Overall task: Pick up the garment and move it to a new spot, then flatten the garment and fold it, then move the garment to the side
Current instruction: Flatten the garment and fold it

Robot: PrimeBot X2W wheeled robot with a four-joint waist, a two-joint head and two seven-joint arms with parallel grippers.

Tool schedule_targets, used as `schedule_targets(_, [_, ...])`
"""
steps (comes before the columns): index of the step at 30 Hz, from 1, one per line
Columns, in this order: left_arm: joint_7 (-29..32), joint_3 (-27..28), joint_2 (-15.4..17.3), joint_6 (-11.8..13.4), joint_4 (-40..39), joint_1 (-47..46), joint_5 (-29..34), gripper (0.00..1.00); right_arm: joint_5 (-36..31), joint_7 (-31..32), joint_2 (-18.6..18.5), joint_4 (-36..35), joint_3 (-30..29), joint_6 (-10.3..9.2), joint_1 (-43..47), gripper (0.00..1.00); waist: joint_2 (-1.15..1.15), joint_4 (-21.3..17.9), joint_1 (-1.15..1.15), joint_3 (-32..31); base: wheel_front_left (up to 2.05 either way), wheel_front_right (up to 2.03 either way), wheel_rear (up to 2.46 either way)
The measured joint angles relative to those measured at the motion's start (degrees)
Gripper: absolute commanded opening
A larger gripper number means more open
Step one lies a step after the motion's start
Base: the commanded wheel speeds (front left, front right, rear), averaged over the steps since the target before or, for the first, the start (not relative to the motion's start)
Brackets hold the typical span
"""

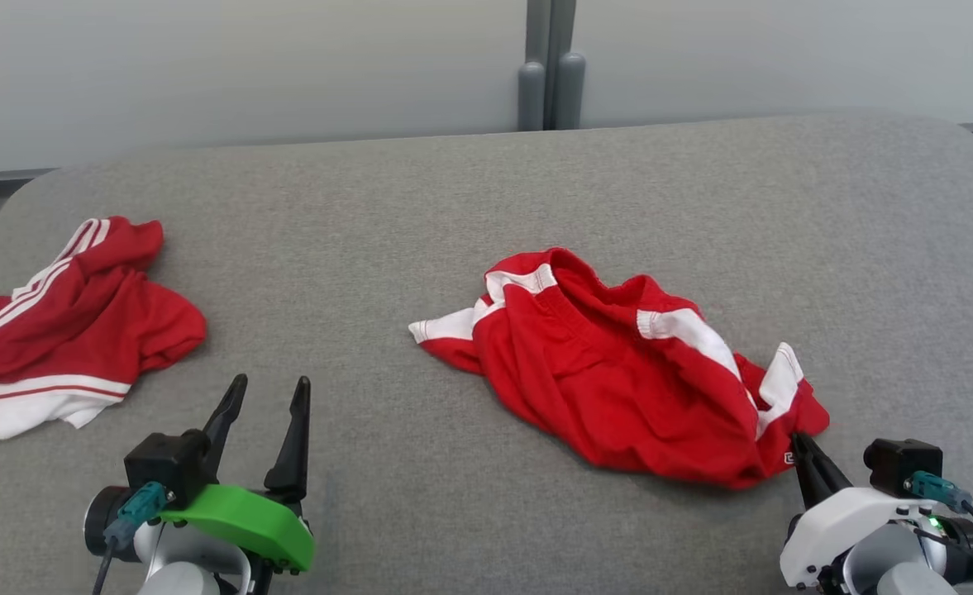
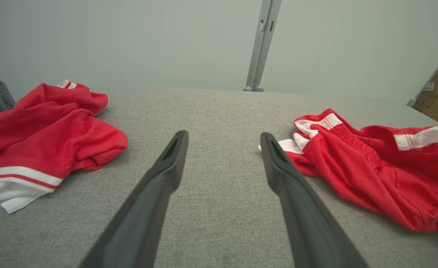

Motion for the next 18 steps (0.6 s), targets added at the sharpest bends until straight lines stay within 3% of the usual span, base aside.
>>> schedule_targets(11, [0.09, -1.21, -0.03, 0.0, -1.36, -0.09, 1.67, 1.0, -0.09, -5.81, -1.07, -0.9, -6.26, -5.08, 0.73, 0.0, 0.0, -5.67, 0.0, 2.05, 0.0, 0.0, 0.0])
schedule_targets(15, [0.13, -1.38, -0.02, 0.0, -1.62, -0.12, 1.83, 1.0, -0.79, -6.31, -1.08, -2.57, -7.6, -5.55, -0.1, 0.01, 0.0, -6.92, 0.0, 3.05, 0.0, 0.0, 0.0])
schedule_targets(18, [0.67, -2.48, -0.13, 0.03, -1.62, -0.38, 2.23, 1.0, -1.66, -6.28, -1.15, -1.86, -7.76, -6.03, -0.39, 0.51, 0.0, -7.59, 0.0, 3.67, 0.0, 0.0, 0.0])
